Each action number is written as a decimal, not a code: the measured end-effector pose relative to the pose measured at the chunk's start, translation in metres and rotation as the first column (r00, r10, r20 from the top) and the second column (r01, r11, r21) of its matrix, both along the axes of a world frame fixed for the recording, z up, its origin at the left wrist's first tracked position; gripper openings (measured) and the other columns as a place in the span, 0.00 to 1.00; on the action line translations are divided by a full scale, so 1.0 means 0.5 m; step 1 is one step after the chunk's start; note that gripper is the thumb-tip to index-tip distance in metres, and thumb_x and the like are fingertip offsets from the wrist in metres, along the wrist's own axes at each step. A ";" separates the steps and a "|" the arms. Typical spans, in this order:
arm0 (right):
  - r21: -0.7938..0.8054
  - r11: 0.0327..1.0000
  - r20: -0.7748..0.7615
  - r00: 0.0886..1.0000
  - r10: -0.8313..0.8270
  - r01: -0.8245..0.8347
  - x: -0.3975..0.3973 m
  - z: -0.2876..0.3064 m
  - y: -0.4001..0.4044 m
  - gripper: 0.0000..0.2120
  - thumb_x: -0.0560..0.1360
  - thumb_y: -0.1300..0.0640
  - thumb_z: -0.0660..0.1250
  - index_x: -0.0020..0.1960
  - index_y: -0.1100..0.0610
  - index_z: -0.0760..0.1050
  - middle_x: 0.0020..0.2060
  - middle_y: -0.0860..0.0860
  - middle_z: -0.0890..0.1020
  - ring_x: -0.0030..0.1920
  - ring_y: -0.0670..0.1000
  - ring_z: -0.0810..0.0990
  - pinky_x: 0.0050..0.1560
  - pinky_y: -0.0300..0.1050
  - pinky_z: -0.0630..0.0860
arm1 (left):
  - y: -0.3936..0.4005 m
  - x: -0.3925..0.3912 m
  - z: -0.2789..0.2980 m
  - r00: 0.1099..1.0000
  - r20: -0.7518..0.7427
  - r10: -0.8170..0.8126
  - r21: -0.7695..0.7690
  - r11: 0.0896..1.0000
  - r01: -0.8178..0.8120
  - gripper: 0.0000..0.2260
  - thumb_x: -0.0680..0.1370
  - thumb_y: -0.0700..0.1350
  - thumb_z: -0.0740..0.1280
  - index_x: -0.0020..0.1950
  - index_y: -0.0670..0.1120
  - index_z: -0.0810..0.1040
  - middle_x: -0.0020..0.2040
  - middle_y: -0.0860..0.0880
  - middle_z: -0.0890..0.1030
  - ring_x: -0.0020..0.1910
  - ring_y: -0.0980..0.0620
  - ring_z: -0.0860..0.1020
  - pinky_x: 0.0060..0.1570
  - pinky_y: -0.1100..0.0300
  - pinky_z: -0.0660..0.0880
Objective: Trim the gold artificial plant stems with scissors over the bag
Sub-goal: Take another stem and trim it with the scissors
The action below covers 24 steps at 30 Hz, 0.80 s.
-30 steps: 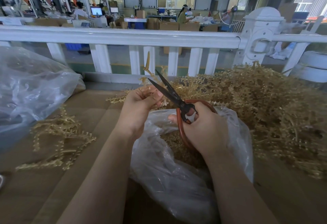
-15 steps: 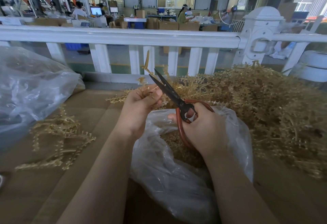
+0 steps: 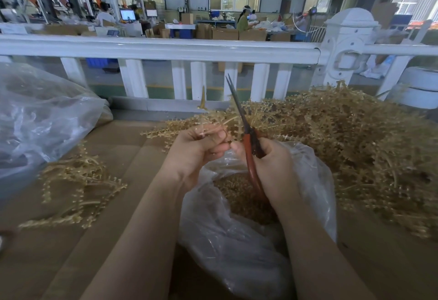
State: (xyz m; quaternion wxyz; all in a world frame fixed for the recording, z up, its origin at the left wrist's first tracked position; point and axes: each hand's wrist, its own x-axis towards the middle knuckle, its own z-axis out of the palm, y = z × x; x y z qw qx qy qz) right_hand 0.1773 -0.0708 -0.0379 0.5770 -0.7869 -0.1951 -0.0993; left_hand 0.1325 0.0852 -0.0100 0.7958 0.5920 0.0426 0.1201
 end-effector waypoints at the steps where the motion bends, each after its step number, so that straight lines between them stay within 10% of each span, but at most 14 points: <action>1: 0.028 0.999 -0.038 0.999 0.024 -0.023 0.003 0.000 0.000 0.16 0.72 0.43 0.76 0.36 0.54 0.79 0.26 0.42 0.79 0.27 0.41 0.76 0.27 0.33 0.70 | -0.004 0.001 -0.001 1.000 -0.002 -0.013 0.010 1.000 0.013 0.04 0.69 0.42 0.73 0.43 0.44 0.83 0.38 0.47 0.85 0.38 0.53 0.83 0.41 0.62 0.78; 10: 0.231 0.970 -0.135 0.985 0.108 -0.074 0.010 -0.003 -0.003 0.06 0.75 0.55 0.76 0.42 0.55 0.82 0.36 0.57 0.84 0.35 0.49 0.81 0.41 0.52 0.80 | -0.011 0.003 -0.004 0.999 0.029 -0.027 0.018 0.999 0.026 0.09 0.70 0.40 0.73 0.49 0.41 0.81 0.42 0.47 0.82 0.36 0.57 0.78 0.39 0.65 0.75; 16: 0.148 0.987 -0.051 0.996 0.075 -0.067 0.010 -0.006 -0.003 0.08 0.75 0.52 0.75 0.39 0.52 0.81 0.30 0.47 0.82 0.30 0.41 0.78 0.32 0.35 0.76 | -0.008 0.006 0.001 0.992 0.096 0.085 -0.006 0.996 -0.084 0.03 0.72 0.40 0.72 0.45 0.44 0.84 0.41 0.47 0.85 0.38 0.55 0.80 0.41 0.65 0.78; 24: -0.196 0.977 0.142 0.988 -0.059 0.086 -0.001 -0.004 -0.005 0.30 0.62 0.22 0.61 0.47 0.46 0.76 0.40 0.40 0.80 0.42 0.39 0.78 0.38 0.36 0.72 | 0.009 0.004 0.005 0.959 0.218 0.182 0.120 0.970 -0.212 0.07 0.79 0.37 0.68 0.42 0.45 0.80 0.35 0.52 0.81 0.35 0.56 0.76 0.42 0.64 0.74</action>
